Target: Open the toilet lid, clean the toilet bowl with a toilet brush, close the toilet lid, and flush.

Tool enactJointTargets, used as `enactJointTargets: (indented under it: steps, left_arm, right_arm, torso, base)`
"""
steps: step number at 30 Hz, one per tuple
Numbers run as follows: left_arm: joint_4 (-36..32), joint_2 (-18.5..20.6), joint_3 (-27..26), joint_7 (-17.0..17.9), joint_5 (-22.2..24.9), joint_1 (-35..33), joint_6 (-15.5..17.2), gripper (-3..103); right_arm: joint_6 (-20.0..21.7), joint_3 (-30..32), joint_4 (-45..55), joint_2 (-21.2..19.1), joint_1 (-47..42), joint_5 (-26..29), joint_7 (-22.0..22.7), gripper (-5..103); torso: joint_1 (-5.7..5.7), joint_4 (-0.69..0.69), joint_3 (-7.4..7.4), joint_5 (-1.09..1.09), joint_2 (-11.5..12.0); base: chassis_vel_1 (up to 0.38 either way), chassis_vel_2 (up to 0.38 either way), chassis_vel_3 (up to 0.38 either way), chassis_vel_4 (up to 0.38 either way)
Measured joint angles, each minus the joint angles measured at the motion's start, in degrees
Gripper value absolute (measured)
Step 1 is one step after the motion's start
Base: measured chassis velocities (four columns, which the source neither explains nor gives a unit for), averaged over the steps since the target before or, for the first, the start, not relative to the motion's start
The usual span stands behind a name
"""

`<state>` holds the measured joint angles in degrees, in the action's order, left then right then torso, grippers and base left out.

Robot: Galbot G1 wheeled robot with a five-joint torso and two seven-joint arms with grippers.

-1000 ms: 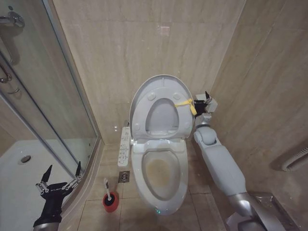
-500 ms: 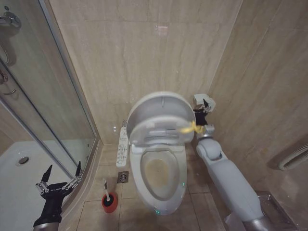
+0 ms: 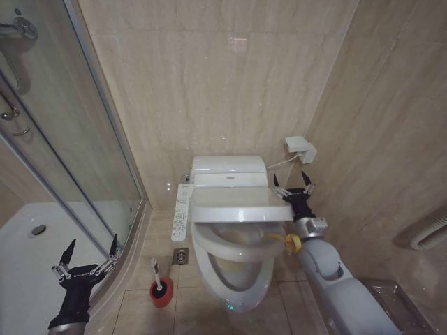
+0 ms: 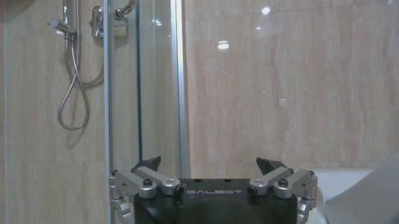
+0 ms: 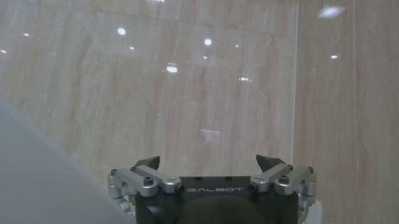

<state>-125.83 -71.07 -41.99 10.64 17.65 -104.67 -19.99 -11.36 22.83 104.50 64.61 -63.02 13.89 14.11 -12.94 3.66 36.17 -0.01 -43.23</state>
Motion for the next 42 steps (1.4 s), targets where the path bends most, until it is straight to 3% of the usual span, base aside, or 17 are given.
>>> enactJointTargets:
  steps: [18, 32, 42]
  left_arm:
    - [0.0, 0.0, 0.0, 0.0, 0.0, 0.0, 0.0, 100]
    - [0.0, 0.0, 0.0, 0.0, 0.0, 0.0, 0.0, 100]
    - [0.0, 0.0, 0.0, 0.0, 0.0, 0.0, 0.0, 100]
  right_arm:
    - [-0.9, 5.5, 4.5, 8.6, -10.3, -5.6, 1.5, 100]
    - [0.8, 8.0, 10.5, 7.1, -15.2, -3.6, 1.0, 100]
    - [4.1, 8.4, 13.0, 9.3, -16.8, -4.3, 1.1, 100]
  torso:
    - [0.0, -0.02, 0.0, 0.0, 0.0]
    - [0.0, 0.02, 0.0, 0.0, 0.0]
    - [0.0, 0.01, 0.0, 0.0, 0.0]
  base:
    - [0.0, 0.0, 0.0, 0.0]
    - [0.0, 0.0, 0.0, 0.0]
    - [0.0, 0.0, 0.0, 0.0]
